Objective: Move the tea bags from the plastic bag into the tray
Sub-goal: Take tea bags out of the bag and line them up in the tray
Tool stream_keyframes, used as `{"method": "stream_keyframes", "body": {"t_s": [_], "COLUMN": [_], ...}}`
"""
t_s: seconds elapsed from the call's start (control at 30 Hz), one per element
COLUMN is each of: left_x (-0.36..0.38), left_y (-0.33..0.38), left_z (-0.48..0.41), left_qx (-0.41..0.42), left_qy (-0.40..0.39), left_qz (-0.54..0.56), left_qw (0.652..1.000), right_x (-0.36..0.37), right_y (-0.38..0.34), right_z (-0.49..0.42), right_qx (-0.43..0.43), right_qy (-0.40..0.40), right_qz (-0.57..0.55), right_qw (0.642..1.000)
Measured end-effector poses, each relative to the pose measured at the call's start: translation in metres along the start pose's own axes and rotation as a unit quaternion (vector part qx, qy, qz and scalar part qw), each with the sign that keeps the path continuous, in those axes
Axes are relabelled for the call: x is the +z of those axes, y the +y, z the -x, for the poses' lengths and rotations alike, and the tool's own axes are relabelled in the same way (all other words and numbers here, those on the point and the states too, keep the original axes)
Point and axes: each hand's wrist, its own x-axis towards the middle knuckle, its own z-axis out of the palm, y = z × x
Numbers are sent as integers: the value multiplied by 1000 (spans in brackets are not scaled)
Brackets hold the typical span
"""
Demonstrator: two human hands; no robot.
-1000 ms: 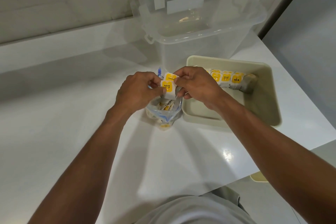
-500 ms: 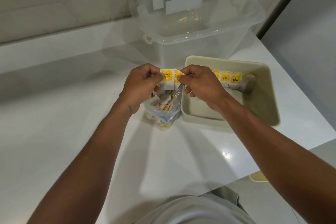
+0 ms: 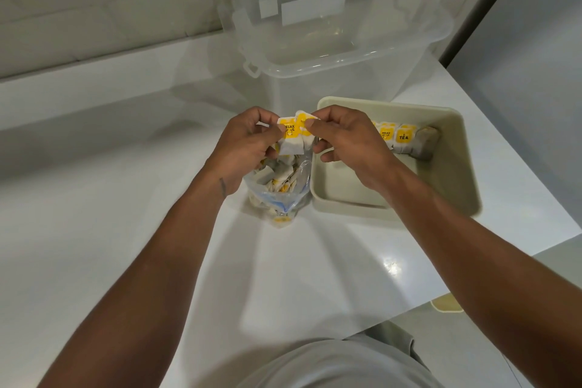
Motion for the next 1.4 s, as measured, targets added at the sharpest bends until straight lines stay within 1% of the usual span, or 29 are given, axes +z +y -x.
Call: {"method": "stream_keyframes", "body": {"t_s": [0.1,0.23,0.33,0.47,0.53,0.63,0.7,0.73,0.77,0.8,0.87,0.9,0.93,0.97,1.03,1.1,1.2,1.27,1.4], "left_x": [1,-3,-13,-19,-21,-21,-21,-20,-20,-20,-18,-15,-13,-9,-4,0,2,2,2], "left_y": [-1,3,4,1,-3,-5,-1,1,3,5,9,14,18,21,22,22,22,23,29], "left_z": [0,3,4,1,-3,-3,-2,-1,-1,-2,-2,0,1,1,-2,-5,-9,-10,-10], "left_qx": [0,9,16,40,34,3,4,9,22,36,58,53,43,40,51,61,62,56,55], "left_qy": [-6,-33,-66,-39,-30,-49,-15,10,19,11,-33,-66,-94,-111,-110,-85,-42,-29,-44], "left_qz": [0,12,-27,-85,-141,-248,-352,-383,-383,-352,-228,-154,-92,-61,-62,-62,-62,-61,-53], "left_qw": [1000,999,997,995,989,968,936,924,923,935,971,985,990,991,991,993,995,996,996], "right_x": [2,2,-2,-7,-7,-6,-6,-6,-7,-7,-7,-7,-8,-8,-10,-12,-19,-25,-40], "right_y": [1,2,0,-1,-1,-2,-3,-3,-3,-3,-2,-1,-1,0,1,1,3,5,6], "right_z": [0,-3,-4,-4,-3,-2,-1,-1,-1,-1,0,1,1,1,1,2,2,1,2], "right_qx": [-13,-25,-12,10,15,13,11,9,8,7,7,6,4,2,-6,-13,-6,8,21], "right_qy": [-17,18,32,30,25,21,24,25,25,22,12,6,1,-3,-13,-17,0,11,22], "right_qz": [24,61,36,8,1,3,1,-1,-2,-1,7,12,16,18,15,2,-20,-28,-51], "right_qw": [999,998,999,999,1000,1000,1000,1000,1000,1000,1000,1000,1000,1000,1000,1000,1000,1000,998]}}
